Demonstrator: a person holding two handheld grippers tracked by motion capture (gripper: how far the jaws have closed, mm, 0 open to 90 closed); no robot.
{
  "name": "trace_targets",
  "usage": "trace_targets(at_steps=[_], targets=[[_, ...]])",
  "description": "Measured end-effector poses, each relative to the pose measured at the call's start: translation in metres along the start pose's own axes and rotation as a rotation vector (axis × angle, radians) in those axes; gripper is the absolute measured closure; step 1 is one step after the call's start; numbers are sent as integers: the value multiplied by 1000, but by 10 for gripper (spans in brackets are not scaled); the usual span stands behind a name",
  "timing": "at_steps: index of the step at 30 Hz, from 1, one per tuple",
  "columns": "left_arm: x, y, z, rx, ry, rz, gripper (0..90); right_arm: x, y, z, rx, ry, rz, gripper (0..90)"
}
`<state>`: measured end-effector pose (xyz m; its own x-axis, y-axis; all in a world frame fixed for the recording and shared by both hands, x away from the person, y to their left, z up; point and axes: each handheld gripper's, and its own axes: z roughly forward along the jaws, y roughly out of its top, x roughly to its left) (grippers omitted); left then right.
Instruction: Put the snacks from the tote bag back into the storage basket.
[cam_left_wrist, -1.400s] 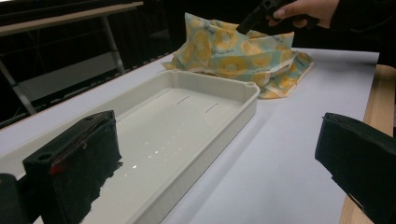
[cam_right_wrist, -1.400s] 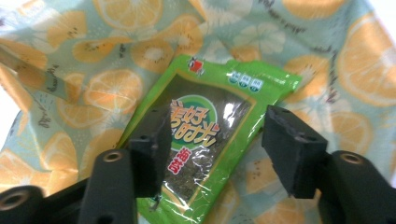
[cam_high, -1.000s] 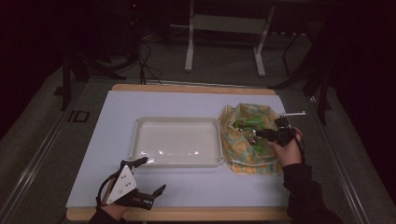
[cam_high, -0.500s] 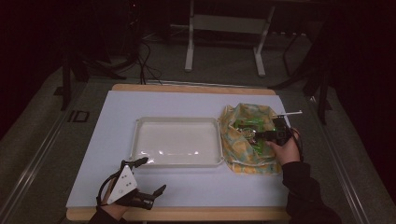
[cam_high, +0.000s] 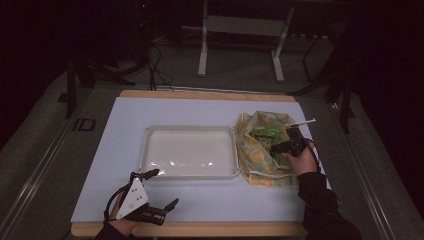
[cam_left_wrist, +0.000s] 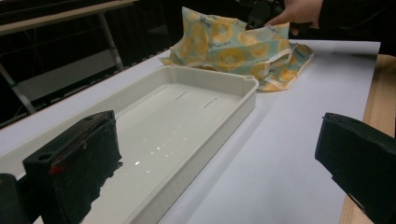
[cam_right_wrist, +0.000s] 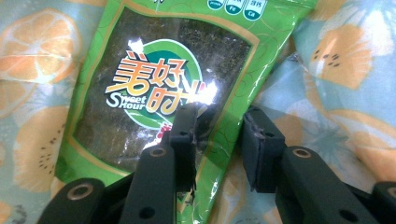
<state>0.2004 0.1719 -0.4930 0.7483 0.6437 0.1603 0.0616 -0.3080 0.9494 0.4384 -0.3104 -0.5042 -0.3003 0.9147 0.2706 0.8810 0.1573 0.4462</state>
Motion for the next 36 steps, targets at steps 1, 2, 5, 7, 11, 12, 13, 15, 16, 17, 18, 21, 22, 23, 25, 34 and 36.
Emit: trace_targets(at_steps=[1, 2, 5, 7, 11, 12, 13, 15, 16, 17, 18, 21, 22, 23, 25, 34, 36], targets=[[0, 0, 0, -1, 0, 0, 3, 2, 1, 0, 7, -9, -12, 709], [0, 0, 0, -1, 0, 1, 3, 5, 1, 1, 14, -20, -20, 729], [0, 0, 0, 1, -1, 3, 3, 9, 3, 1, 35, -31, -20, 802], [0, 0, 0, 1, 0, 4, 3, 10, 4, 1, 45, -31, -13, 832], [0, 0, 0, 3, 1, 7, 3, 13, 3, 0, 32, -50, -8, 853], [0, 0, 0, 3, 1, 7, 3, 13, 2, 0, 23, -54, -7, 857], [0, 0, 0, 3, 2, 6, 4, 13, 1, 0, 14, -52, 10, 863], [0, 0, 0, 2, 3, 4, 3, 13, 1, -2, 12, -52, 5, 879], [0, 0, 0, 3, 4, 4, 3, 13, 1, -2, 11, -49, 14, 883], [0, 0, 0, 2, 4, 5, 3, 14, 1, -3, 15, -51, -1, 887], [0, 0, 0, 2, 5, 4, 4, 14, 1, -3, 9, -49, 0, 888], [0, 0, 0, 3, 5, 4, 3, 12, 0, -6, -9, -30, 21, 888], [0, 0, 0, 2, 5, 4, 3, 11, -1, -8, -23, -19, 37, 888], [0, 0, 0, 3, 5, 5, 3, 10, -1, -9, -28, -13, 38, 888], [0, 0, 0, 3, 5, 5, 3, 10, -2, -12, -38, -10, 38, 888], [0, 0, 0, 3, 6, 4, 3, 10, -3, -33, -98, 23, 45, 891], [0, 0, 0, 3, 6, 4, 3, 10, -3, -37, -100, 28, 43, 891]])
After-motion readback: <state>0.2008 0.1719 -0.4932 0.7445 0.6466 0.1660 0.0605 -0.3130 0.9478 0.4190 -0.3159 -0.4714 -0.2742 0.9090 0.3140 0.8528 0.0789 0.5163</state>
